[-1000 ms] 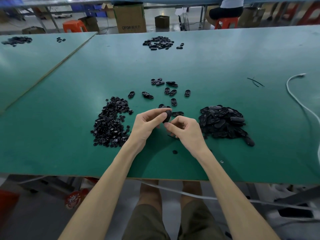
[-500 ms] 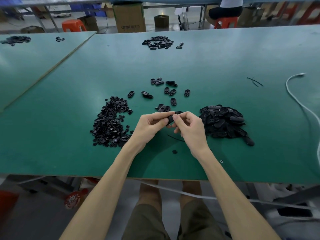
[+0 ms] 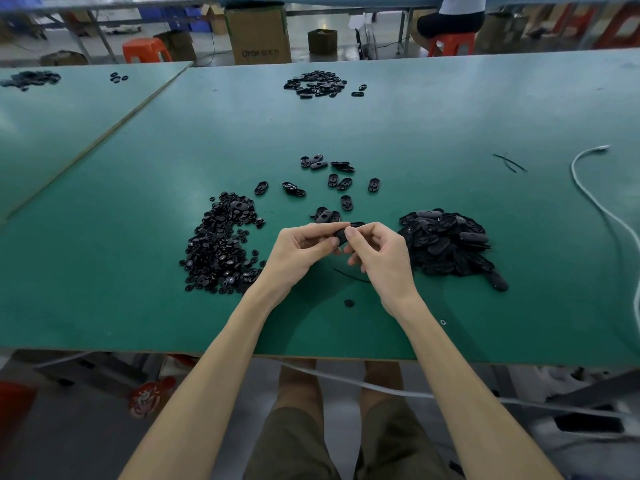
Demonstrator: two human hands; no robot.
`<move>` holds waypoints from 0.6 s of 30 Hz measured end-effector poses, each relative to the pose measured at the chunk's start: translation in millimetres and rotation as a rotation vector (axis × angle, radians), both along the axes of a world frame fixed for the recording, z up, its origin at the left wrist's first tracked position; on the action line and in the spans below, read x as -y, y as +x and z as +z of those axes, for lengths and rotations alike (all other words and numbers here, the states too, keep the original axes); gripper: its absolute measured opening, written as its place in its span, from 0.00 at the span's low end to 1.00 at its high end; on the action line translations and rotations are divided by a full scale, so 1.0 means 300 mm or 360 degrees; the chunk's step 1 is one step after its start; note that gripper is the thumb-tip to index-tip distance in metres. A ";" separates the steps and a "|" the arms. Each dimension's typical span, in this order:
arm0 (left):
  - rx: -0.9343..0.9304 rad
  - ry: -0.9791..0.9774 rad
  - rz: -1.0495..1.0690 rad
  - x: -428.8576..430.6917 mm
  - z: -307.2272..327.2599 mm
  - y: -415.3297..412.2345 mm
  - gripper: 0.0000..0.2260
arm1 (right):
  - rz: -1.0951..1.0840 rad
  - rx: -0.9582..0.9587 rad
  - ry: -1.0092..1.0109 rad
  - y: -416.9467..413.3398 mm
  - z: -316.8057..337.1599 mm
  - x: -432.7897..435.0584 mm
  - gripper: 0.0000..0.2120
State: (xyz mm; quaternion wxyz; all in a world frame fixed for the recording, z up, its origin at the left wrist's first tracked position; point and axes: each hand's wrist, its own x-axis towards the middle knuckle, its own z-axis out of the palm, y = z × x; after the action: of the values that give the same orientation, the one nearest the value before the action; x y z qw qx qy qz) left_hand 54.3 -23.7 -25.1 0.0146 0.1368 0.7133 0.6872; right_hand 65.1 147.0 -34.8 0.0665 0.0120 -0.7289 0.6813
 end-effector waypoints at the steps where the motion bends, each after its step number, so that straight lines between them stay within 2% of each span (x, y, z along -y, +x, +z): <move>1: 0.0003 0.0003 0.0004 0.000 0.000 0.000 0.14 | 0.0001 0.0000 -0.0005 0.000 -0.001 0.001 0.08; 18: 0.0017 -0.0091 0.0149 -0.009 -0.006 -0.002 0.14 | 0.0098 -0.0005 0.0126 -0.004 -0.005 0.007 0.07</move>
State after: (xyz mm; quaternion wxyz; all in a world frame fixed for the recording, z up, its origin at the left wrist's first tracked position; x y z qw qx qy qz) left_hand 53.7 -20.8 -26.9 -0.0099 0.0993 0.7382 0.6672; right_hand 64.0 145.0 -36.4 0.0462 0.0383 -0.7544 0.6536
